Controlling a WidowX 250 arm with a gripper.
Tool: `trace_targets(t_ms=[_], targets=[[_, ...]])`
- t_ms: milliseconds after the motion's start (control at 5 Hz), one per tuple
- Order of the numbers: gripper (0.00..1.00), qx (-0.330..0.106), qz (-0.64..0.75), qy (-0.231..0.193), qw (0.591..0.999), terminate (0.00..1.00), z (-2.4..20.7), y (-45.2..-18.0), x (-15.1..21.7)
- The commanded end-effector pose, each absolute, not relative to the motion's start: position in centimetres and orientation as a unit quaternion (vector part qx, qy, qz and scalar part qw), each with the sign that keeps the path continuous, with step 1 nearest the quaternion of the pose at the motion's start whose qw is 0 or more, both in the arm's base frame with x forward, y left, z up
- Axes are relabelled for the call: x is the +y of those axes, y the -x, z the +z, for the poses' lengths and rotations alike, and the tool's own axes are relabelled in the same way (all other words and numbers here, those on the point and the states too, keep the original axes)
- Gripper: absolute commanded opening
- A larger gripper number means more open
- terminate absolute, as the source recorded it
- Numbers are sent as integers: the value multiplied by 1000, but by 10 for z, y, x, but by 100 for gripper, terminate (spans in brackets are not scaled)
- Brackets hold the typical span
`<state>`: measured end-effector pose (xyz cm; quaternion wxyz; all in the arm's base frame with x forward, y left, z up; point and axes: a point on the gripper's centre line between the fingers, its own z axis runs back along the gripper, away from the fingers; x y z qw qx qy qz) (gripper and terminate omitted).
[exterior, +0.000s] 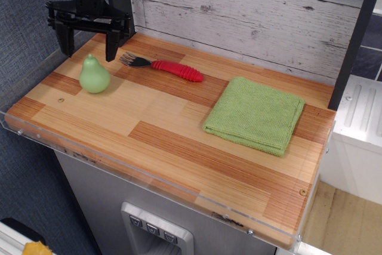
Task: Move the green vegetable to behind the green towel.
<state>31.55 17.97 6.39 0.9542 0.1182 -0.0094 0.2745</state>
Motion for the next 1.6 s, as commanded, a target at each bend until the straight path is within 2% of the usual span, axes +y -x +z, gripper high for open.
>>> trace_targets(t_ms=[0, 200, 400, 600, 1200, 1400], targets=[[100, -19, 265, -109, 958, 0, 65, -308, 178], [100, -7, 268, -108, 957, 0, 61, -308, 178], [0, -4, 272, -108, 956, 0, 59, -307, 178], [0, -4, 268, -99, 958, 0, 58, -308, 177], [0, -42, 267, -98, 958, 0, 95, -299, 158], [0, -46, 251, -94, 962, 0, 101, -291, 137]])
